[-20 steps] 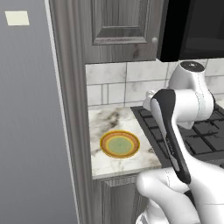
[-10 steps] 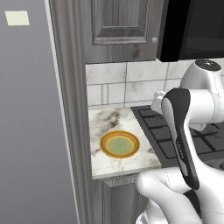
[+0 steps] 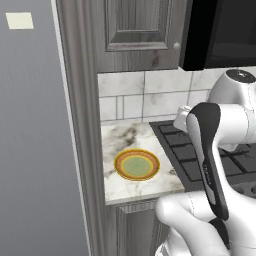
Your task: Pick up the marshmallow and place it in the cup of hot chocolate on the dining counter.
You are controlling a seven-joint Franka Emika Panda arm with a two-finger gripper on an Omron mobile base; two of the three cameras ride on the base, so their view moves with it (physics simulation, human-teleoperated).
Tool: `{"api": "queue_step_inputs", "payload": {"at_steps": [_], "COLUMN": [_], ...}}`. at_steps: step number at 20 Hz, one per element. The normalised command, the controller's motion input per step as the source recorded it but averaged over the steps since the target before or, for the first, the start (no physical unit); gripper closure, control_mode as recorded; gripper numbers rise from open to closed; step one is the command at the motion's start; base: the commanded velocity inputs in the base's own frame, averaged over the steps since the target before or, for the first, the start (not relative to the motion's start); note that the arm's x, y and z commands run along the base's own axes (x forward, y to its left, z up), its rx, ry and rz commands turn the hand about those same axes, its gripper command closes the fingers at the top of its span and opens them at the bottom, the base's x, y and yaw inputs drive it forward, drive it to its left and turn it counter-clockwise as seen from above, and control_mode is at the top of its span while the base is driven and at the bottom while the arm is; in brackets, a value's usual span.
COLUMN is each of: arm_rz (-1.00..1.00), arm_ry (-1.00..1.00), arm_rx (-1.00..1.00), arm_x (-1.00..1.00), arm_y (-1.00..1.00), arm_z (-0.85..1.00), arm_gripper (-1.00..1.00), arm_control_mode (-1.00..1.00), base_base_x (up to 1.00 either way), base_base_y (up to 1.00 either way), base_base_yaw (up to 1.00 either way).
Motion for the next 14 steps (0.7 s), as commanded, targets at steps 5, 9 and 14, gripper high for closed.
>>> {"api": "queue_step_inputs", "payload": {"at_steps": [5,9,14], "arm_rz": [0.00,0.00,0.00], "arm_ry": [0.00,0.00,0.00], "arm_rx": [0.00,0.00,0.00], "arm_x": [0.00,0.00,0.00], "arm_y": [0.00,0.00,0.00], "arm_z": [0.00,0.00,0.00], "arm_gripper": [1.00,1.00,1.00], "arm_control_mode": [1.00,1.00,1.00], "base_base_x": [0.00,-0.46,-0.71], "base_base_y": [0.00,-0.04,-0.04], "base_base_yaw": [0.00,0.00,-0.02]}}
